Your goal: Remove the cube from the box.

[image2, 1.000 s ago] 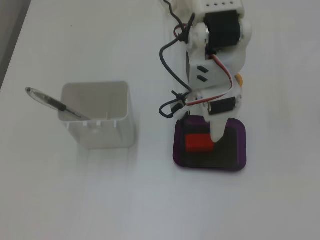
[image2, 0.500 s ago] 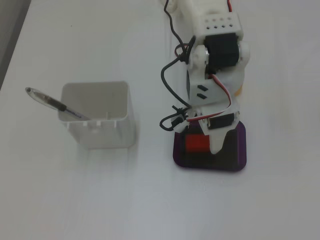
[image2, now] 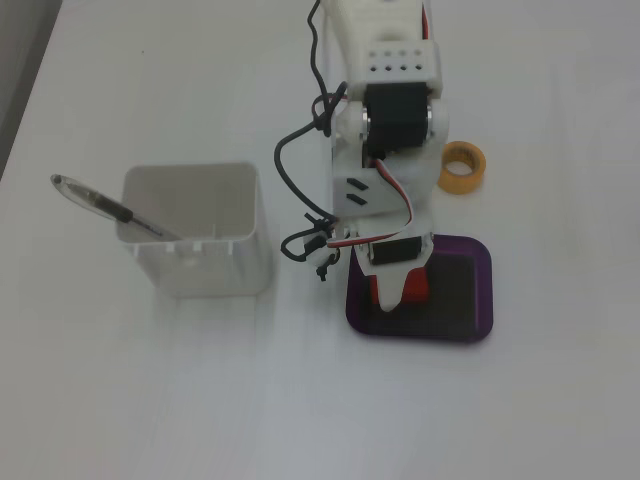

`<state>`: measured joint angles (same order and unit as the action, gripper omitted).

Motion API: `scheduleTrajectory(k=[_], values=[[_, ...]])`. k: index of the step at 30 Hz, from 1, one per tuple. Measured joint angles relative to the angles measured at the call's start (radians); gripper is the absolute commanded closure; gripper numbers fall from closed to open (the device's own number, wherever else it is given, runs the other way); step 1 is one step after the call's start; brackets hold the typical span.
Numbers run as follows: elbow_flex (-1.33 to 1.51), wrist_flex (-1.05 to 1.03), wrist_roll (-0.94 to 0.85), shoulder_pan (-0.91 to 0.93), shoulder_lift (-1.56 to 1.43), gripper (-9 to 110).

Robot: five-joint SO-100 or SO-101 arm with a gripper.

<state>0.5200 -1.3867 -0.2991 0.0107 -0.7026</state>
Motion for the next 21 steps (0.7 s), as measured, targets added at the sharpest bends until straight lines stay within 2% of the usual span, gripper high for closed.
scheduleTrajectory(k=[10, 18, 21], values=[[0.0, 0.0, -0.006, -0.002, 0.0, 87], [0.0, 0.0, -0.008, -0.044, 0.0, 102], [0.0, 0.0, -0.006, -0.058, 0.0, 102]])
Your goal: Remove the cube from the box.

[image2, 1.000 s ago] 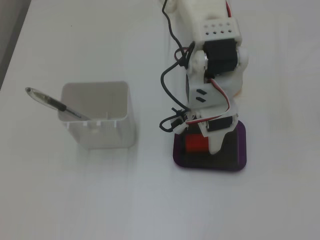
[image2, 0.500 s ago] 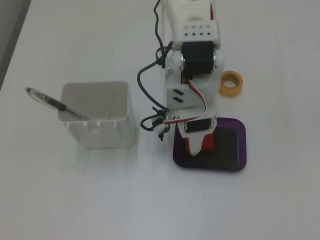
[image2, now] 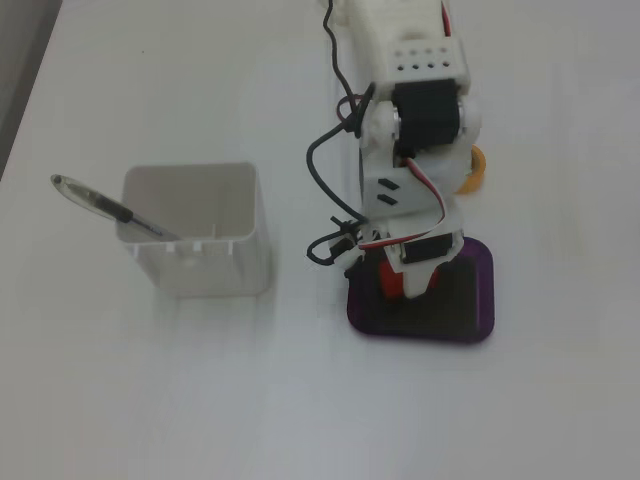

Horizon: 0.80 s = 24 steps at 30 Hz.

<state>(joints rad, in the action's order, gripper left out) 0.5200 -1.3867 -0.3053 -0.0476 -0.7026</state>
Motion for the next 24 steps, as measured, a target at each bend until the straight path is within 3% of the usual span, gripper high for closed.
scheduleTrajectory(k=[7, 14, 24], values=[[-0.132, -0.135, 0.0, -0.008, -0.018, 102], [-0.334, -0.304, 0.005, 0.015, -0.259, 102], [0.196, -0.307, 0.006, 0.178, -0.623, 102]])
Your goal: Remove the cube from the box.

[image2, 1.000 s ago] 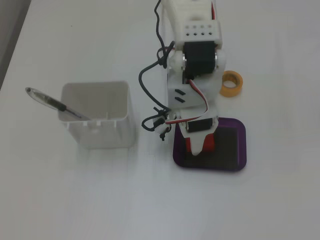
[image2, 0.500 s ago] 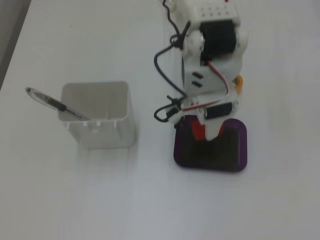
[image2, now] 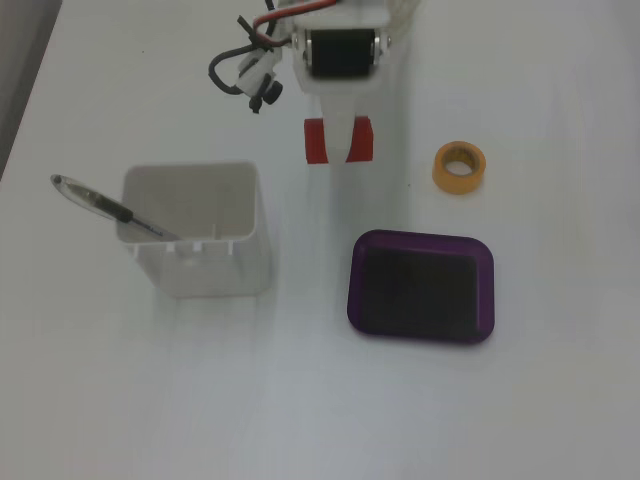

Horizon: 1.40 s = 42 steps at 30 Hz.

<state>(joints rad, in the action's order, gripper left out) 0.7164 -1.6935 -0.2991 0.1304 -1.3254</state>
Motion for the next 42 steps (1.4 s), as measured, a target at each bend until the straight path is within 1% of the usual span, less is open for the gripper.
scheduleTrajectory(k=[4, 8, 15, 19, 22, 27, 33, 37, 42], values=[[0.253, 0.049, 0.0, 0.049, -0.124, 102], [0.522, 0.144, 0.0, 0.054, -0.272, 102], [1.048, 0.436, 0.0, 0.058, -0.494, 102], [1.258, 0.578, 0.0, 0.041, -0.549, 102], [1.324, 0.646, 0.0, 0.044, -0.554, 102], [1.338, 0.729, 0.0, 0.051, -0.557, 102], [1.408, 0.795, 0.0, 0.049, -0.557, 102], [1.465, 0.845, 0.0, 0.002, -0.557, 102], [1.468, 0.854, 0.0, 0.003, -0.558, 102]])
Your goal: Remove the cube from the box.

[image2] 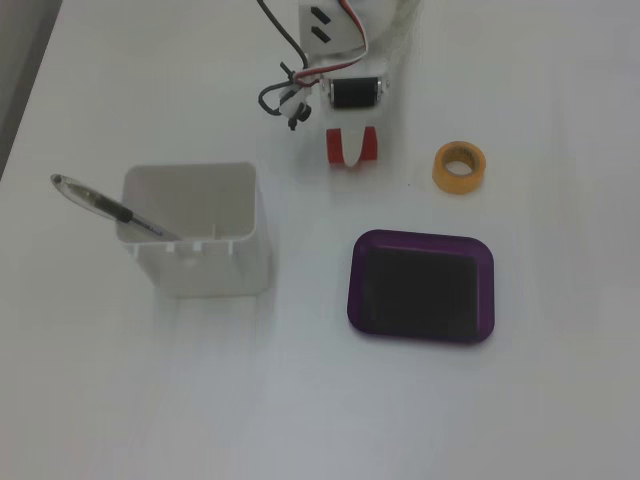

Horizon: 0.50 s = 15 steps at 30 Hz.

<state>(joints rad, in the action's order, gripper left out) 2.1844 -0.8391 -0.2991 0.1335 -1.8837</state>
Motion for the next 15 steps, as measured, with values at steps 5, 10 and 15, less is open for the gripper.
scheduleTrajectory(k=[5, 10, 15], values=[[0.0, -0.002, 0.0, -0.017, 0.0, 98], [0.0, -0.002, 0.0, -0.008, -0.011, 92], [0.0, -0.014, 0.0, -0.006, -0.017, 92]])
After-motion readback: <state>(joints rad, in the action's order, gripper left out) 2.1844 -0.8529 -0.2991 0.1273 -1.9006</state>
